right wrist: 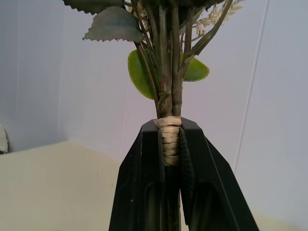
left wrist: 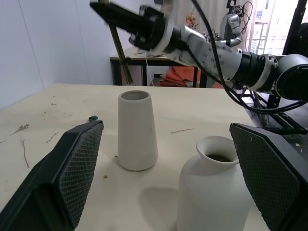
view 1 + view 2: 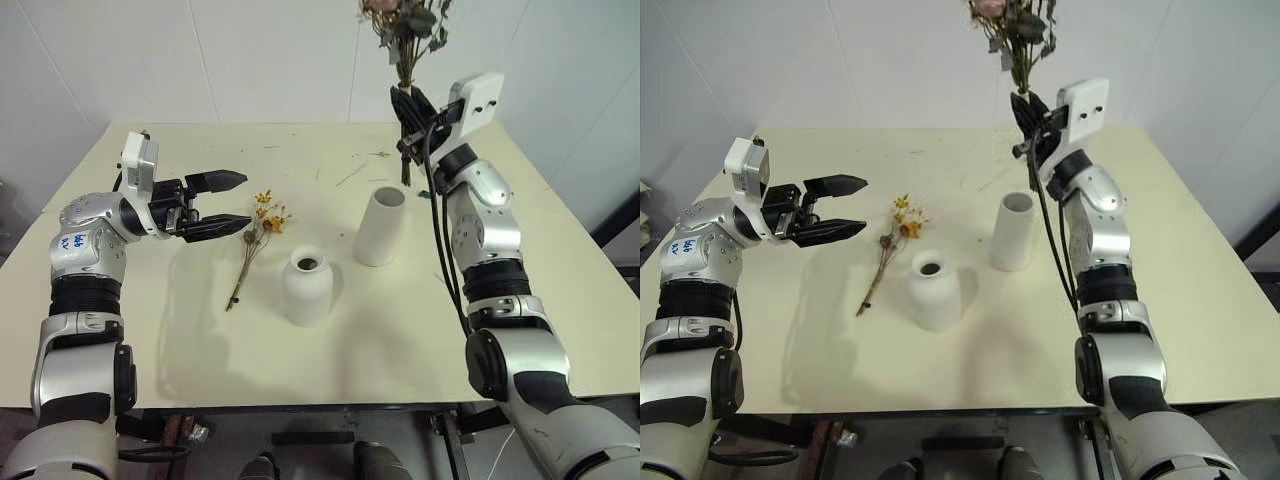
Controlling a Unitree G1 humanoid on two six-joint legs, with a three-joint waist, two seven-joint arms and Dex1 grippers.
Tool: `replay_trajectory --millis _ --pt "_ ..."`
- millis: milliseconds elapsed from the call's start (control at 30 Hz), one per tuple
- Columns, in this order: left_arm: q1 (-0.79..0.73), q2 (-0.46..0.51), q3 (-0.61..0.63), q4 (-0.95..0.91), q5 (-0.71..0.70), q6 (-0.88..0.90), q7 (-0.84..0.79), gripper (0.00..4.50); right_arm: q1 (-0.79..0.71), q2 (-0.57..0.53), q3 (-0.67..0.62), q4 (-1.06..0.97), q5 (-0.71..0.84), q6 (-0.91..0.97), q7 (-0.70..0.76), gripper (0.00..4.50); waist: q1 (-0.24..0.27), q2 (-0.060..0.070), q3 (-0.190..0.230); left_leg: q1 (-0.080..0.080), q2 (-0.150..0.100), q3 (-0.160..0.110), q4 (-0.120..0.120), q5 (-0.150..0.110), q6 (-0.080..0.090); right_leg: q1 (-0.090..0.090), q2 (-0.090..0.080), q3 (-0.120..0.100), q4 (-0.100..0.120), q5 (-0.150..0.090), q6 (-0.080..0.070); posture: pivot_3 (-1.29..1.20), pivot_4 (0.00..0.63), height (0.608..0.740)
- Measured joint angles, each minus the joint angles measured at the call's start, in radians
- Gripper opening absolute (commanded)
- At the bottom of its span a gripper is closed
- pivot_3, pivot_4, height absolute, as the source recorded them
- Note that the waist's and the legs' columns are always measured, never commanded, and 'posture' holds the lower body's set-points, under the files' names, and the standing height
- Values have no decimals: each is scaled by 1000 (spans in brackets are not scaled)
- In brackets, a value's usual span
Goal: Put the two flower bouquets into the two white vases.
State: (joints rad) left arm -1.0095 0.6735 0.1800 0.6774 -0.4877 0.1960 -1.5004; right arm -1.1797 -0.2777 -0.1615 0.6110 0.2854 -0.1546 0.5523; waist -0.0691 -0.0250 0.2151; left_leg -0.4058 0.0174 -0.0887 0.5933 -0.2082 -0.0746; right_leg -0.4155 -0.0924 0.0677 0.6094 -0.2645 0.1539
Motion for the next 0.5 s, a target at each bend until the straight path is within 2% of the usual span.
replay_trajectory --millis 333,500 --pt "0 -11 0 1 0 0 0 4500 -4 22 3 -103 16 68 -11 73 -2 0 0 0 0 0 0 0 0 0 0 0 1 0 0 0 150 740" --pt "0 -13 0 1 0 0 0 4500 89 72 17 -160 28 98 -19 73 -3 0 0 0 0 0 0 0 0 0 0 0 1 0 0 0 150 740"
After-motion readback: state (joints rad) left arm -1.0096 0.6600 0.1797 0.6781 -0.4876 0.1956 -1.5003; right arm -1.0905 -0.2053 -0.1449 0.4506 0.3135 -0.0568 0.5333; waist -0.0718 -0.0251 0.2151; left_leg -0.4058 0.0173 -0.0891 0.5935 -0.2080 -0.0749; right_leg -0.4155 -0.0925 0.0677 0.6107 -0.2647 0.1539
